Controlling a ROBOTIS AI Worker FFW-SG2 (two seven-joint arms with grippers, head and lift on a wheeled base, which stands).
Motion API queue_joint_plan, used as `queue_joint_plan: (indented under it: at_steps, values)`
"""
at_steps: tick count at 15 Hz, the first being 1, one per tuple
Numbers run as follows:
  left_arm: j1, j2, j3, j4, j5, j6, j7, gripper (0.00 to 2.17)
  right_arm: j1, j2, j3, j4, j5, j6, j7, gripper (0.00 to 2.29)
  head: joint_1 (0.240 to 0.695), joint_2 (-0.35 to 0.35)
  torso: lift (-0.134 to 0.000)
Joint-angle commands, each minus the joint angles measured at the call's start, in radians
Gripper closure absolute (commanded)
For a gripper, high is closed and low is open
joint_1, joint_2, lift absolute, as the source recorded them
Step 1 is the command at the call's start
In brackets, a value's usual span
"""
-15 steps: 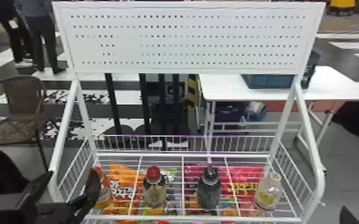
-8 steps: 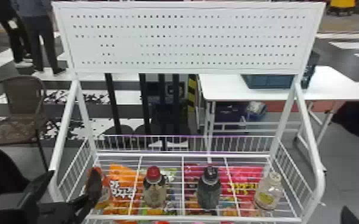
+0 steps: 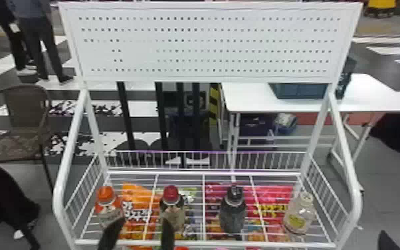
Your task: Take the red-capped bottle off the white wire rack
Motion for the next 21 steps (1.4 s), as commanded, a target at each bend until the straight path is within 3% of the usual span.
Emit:
queue_joint_plan:
  at_steps: [1,4,8,19,20,21]
  values:
    - [-0.065,-0.025,-0.093,0.104,-0.003,-0.053,0.016,0.12,0.0,0.0,0.0,0.007,0.001,0.0,0.0,0.14,0.499,0.0,0.0]
    - [-0.135,-0.049,-0.151,0.2,-0.003,-0.071,0.042,0.12,0.0,-0.002,0.0,0.007,0.001,0.0,0.0,0.14,0.499,0.0,0.0]
    - [-0.209,-0.055,-0.175,0.309,-0.006,-0.105,0.092,0.12,0.002,-0.005,-0.003,0.007,-0.001,0.0,0.0,0.14,0.499,0.0,0.0]
    - [-0.408,-0.061,-0.201,0.535,0.075,-0.111,0.062,0.14,0.011,-0.008,-0.017,0.013,-0.001,0.0,0.0,0.14,0.499,0.0,0.0]
    - [-0.41,-0.061,-0.2,0.538,0.084,-0.111,0.046,0.36,0.012,-0.008,-0.018,0.013,-0.002,0.0,0.0,0.14,0.499,0.0,0.0]
    - [-0.41,-0.061,-0.192,0.538,0.095,-0.108,0.02,1.1,0.012,-0.008,-0.018,0.013,-0.002,0.0,0.0,0.14,0.499,0.0,0.0]
